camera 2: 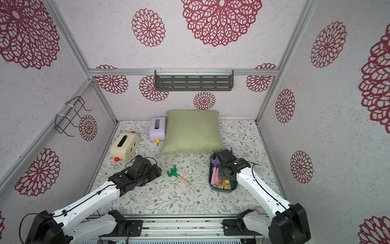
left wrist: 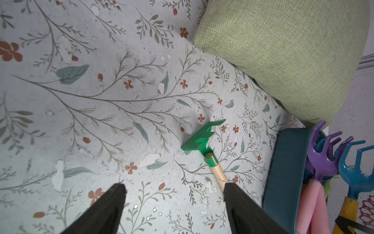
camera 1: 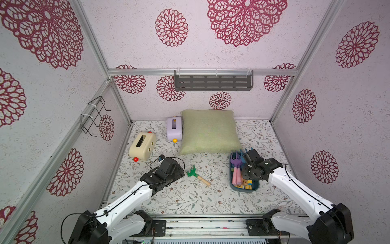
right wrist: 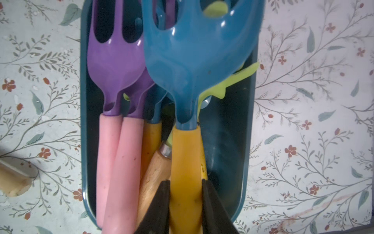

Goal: Put the rake into the storage box
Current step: Place the rake in the storage box.

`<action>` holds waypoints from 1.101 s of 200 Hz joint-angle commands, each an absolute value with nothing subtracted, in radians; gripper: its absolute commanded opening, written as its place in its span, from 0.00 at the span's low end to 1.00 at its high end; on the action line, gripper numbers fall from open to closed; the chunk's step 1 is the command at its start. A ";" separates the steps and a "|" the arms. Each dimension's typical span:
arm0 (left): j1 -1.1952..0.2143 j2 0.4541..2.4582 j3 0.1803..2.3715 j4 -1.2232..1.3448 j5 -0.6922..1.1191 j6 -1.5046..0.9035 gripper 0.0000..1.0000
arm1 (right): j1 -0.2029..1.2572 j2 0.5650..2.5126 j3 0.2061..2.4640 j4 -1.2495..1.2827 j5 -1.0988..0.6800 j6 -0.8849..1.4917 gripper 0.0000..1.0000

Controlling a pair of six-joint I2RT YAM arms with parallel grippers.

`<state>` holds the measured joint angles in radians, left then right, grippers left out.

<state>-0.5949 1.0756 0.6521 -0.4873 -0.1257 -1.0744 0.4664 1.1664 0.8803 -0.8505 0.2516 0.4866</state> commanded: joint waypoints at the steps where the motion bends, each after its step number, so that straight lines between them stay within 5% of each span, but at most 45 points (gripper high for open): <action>1: -0.601 1.079 0.671 -0.479 -0.145 -1.065 0.84 | 0.446 1.170 0.909 -0.857 0.295 0.453 0.03; 84: -0.602 1.104 0.687 -0.471 -0.135 -1.054 0.84 | 0.439 1.190 0.899 -0.851 0.283 0.446 0.41; 183: -0.602 1.106 0.699 -0.478 -0.150 -1.043 0.85 | 0.438 1.121 0.949 -0.863 0.222 0.440 0.49; 220: -0.592 1.060 0.687 -0.481 -0.192 -1.037 0.94 | 0.456 1.021 0.986 -0.833 0.060 0.422 0.67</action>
